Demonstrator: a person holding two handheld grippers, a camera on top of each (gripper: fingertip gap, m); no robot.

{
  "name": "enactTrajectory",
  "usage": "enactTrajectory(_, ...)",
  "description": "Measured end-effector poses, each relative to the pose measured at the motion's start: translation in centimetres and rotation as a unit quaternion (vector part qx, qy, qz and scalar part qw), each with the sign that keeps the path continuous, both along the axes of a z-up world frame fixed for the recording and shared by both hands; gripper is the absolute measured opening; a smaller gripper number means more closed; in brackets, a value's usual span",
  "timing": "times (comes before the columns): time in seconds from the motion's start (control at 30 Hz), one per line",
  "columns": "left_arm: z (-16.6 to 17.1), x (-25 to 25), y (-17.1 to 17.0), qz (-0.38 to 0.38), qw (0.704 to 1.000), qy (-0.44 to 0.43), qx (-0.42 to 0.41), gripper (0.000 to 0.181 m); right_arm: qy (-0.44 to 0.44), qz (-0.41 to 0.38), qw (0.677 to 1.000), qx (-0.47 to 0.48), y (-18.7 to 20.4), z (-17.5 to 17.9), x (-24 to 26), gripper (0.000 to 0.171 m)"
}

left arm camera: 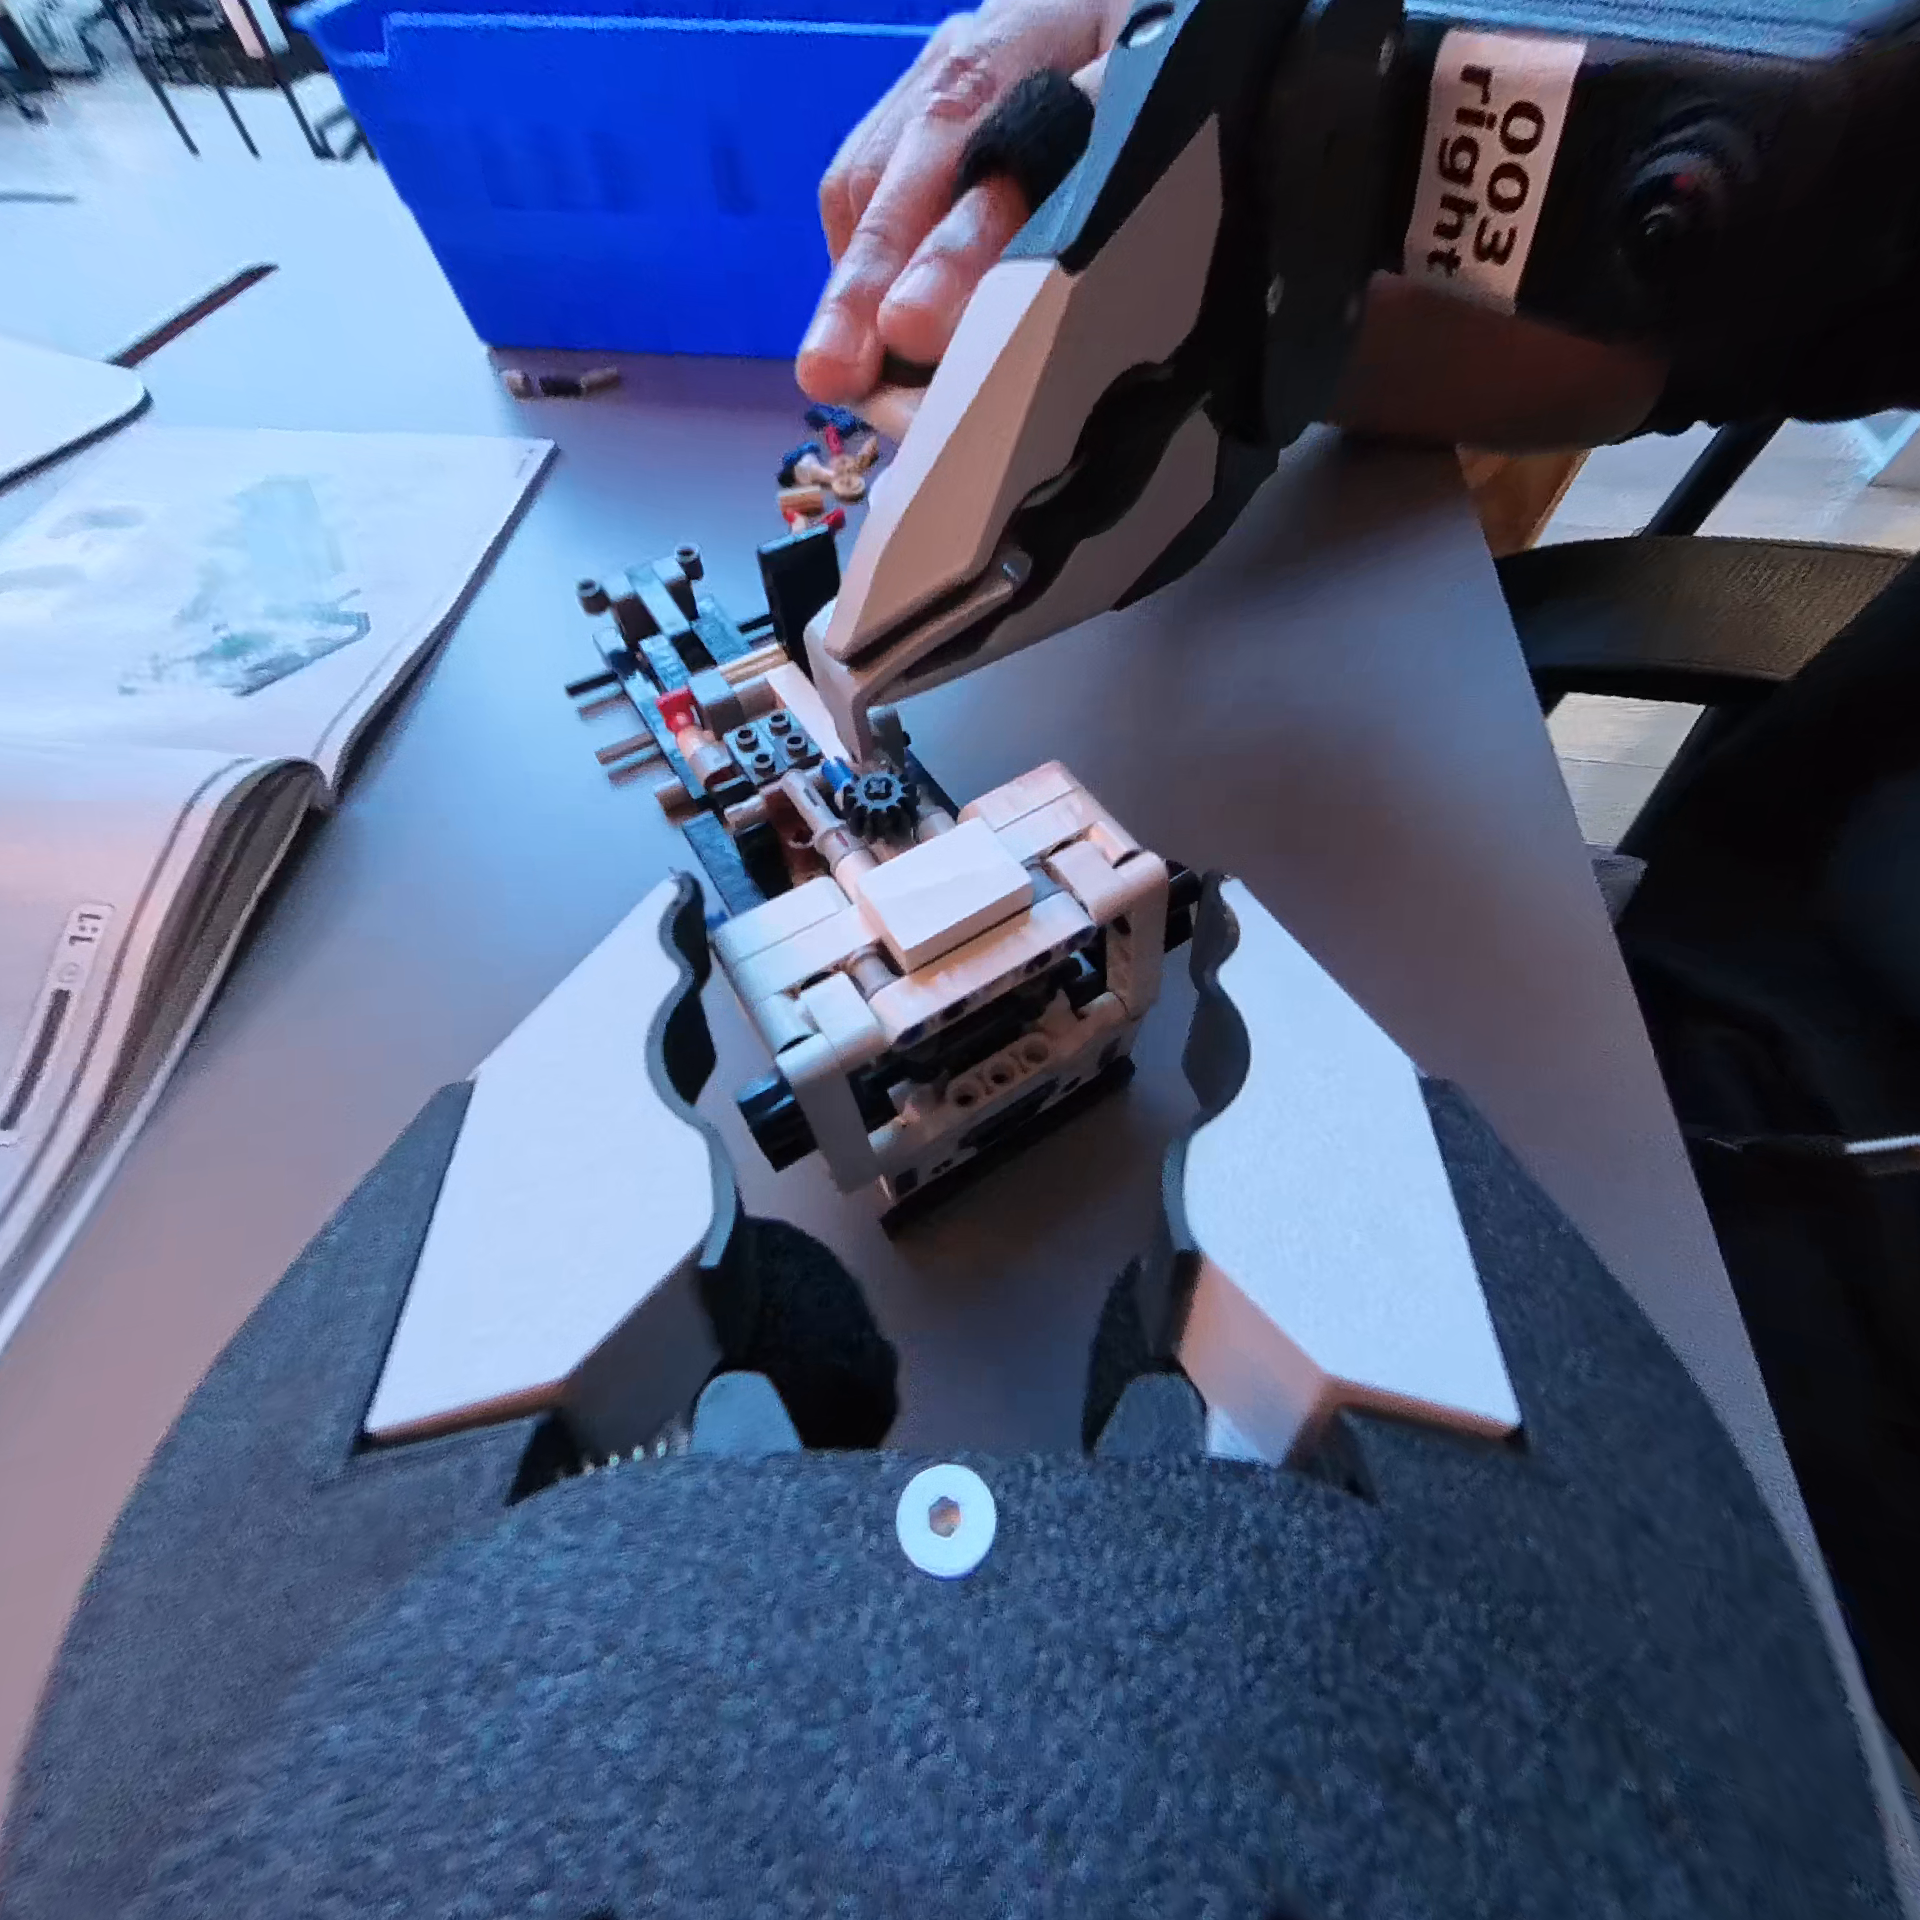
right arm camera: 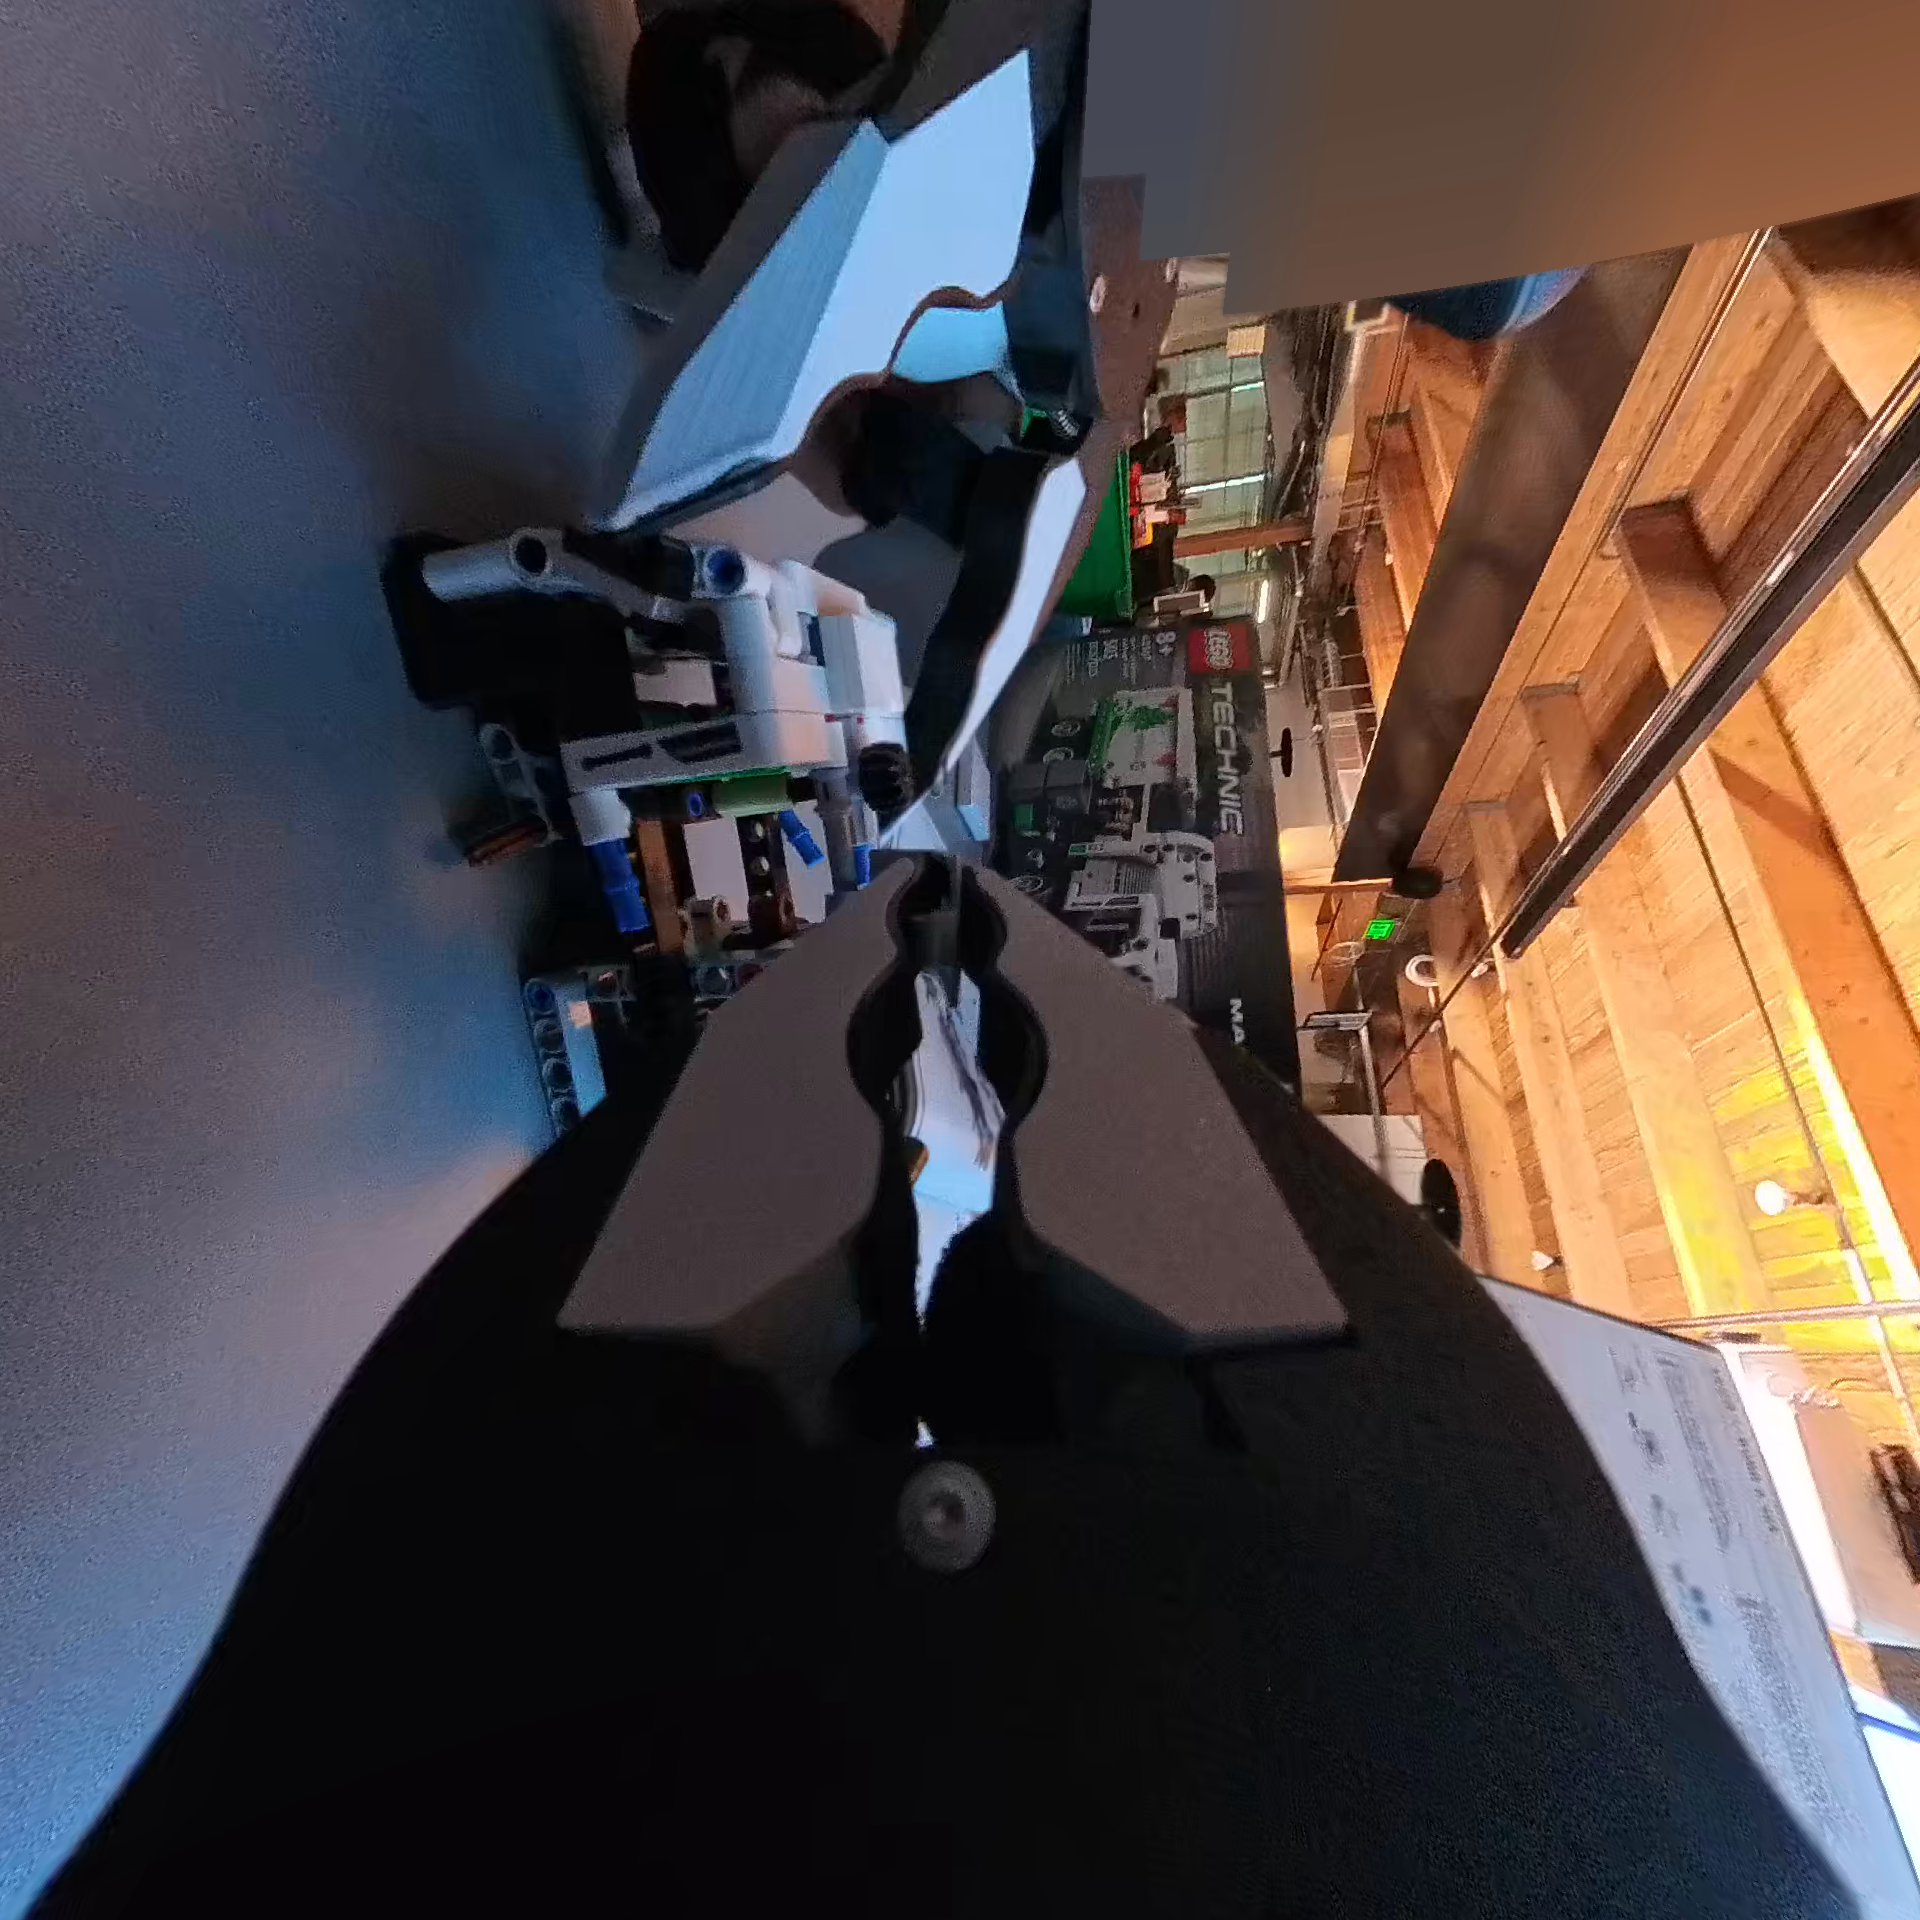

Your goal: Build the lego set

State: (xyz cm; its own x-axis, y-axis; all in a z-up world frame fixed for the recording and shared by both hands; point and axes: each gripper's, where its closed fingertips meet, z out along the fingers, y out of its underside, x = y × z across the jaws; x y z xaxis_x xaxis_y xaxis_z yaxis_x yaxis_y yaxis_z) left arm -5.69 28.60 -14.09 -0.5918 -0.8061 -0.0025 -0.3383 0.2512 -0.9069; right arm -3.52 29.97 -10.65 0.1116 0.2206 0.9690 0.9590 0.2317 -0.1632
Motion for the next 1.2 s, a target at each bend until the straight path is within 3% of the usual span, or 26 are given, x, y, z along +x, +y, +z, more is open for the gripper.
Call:
enactTrajectory(0.17,2.6,-0.7,0.1,-0.008,0.999,-0.040,-0.030,0.073,-0.014,0.007,1.000,0.009,-0.1,0.1,-0.8,0.002)
enactTrajectory(0.27,4.5,-0.6,0.7,-0.001,0.996,-0.058,-0.066,0.043,-0.037,0.010,0.999,0.023,-0.1,0.1,-1.2,0.002)
enactTrajectory(0.4,4.0,0.0,0.1,-0.007,0.998,-0.036,-0.050,0.024,-0.042,0.018,0.998,0.030,-0.1,0.1,-1.7,0.002)
enactTrajectory(0.6,2.7,0.6,-0.1,0.004,1.000,-0.025,0.007,0.013,-0.033,0.017,0.999,0.030,-0.1,0.1,-1.9,0.003)
enactTrajectory(1.2,3.0,0.7,-0.1,0.011,0.998,-0.062,0.018,0.001,0.046,-0.022,0.998,0.022,-0.6,0.5,-1.6,0.004)
